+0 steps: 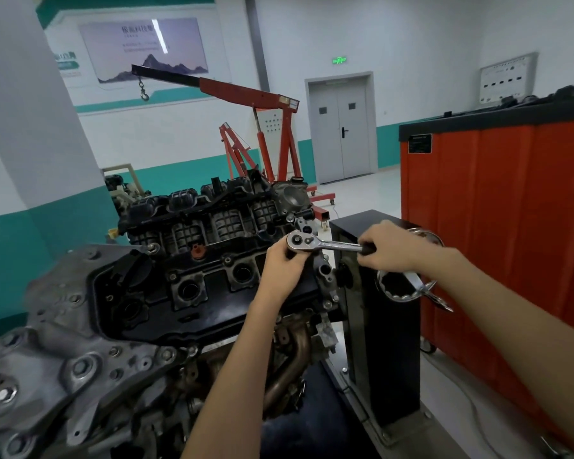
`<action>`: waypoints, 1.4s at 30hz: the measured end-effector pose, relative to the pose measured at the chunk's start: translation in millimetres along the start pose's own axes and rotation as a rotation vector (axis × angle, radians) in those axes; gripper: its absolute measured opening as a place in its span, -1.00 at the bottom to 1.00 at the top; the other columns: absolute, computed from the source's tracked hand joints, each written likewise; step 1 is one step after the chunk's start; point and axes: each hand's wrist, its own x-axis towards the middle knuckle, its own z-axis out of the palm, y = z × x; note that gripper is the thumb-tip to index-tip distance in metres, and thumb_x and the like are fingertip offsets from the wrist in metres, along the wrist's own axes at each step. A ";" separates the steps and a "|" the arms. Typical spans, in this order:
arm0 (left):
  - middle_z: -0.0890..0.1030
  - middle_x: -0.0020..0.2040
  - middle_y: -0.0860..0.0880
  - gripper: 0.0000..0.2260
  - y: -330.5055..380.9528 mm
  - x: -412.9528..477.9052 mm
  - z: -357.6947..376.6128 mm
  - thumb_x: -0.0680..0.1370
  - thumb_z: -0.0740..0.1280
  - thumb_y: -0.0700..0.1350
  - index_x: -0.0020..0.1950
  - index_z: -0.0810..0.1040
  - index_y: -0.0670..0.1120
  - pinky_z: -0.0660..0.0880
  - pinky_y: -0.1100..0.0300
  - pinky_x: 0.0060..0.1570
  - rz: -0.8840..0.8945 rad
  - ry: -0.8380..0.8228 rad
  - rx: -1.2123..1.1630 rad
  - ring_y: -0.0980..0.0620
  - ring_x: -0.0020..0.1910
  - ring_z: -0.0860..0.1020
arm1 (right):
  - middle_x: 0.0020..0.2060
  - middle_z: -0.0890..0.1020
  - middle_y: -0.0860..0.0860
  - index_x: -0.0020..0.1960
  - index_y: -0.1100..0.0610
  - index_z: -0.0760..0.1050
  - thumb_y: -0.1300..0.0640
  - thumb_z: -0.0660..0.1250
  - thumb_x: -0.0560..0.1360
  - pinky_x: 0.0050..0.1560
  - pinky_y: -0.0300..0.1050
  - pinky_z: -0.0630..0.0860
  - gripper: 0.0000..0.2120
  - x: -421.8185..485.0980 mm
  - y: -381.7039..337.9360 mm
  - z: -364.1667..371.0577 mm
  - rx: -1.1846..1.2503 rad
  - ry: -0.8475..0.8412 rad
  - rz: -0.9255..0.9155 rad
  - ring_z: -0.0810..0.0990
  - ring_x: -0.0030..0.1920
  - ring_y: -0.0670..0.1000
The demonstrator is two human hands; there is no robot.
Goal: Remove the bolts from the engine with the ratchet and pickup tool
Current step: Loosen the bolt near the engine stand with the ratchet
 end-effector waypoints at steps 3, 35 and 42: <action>0.61 -0.25 0.23 -0.64 -5.5 -5.2 7.7 0.56 0.29 -0.29 -0.22 0.56 0.18 0.40 0.44 -0.10 0.006 0.085 -0.025 0.37 -0.18 0.54 | -0.44 0.48 -0.05 -0.34 0.03 0.43 0.14 0.38 0.46 -0.47 -0.33 0.32 -0.77 -31.6 -15.3 53.6 0.340 0.118 0.079 0.41 -0.46 -0.12; 0.34 -0.51 0.18 -0.62 1.1 1.4 -3.9 0.59 0.34 -0.13 -0.38 0.29 0.00 0.27 0.39 -0.37 -0.050 -0.034 -0.012 0.24 -0.46 0.28 | -0.43 0.46 -0.02 -0.27 0.06 0.35 0.24 0.29 0.44 -0.47 -0.32 0.35 -0.82 -44.9 -71.3 117.9 0.608 0.210 0.135 0.39 -0.50 -0.16; 0.42 -0.53 0.20 -0.68 6.6 4.4 -5.5 0.57 0.23 -0.28 -0.27 0.53 0.08 0.24 0.37 -0.43 -0.055 -0.054 0.042 0.22 -0.51 0.31 | -0.32 0.49 -0.01 -0.12 0.08 0.40 0.15 0.30 0.51 -0.38 -0.25 0.32 -0.92 -7.7 -2.6 6.0 -0.111 0.033 -0.063 0.51 -0.36 -0.03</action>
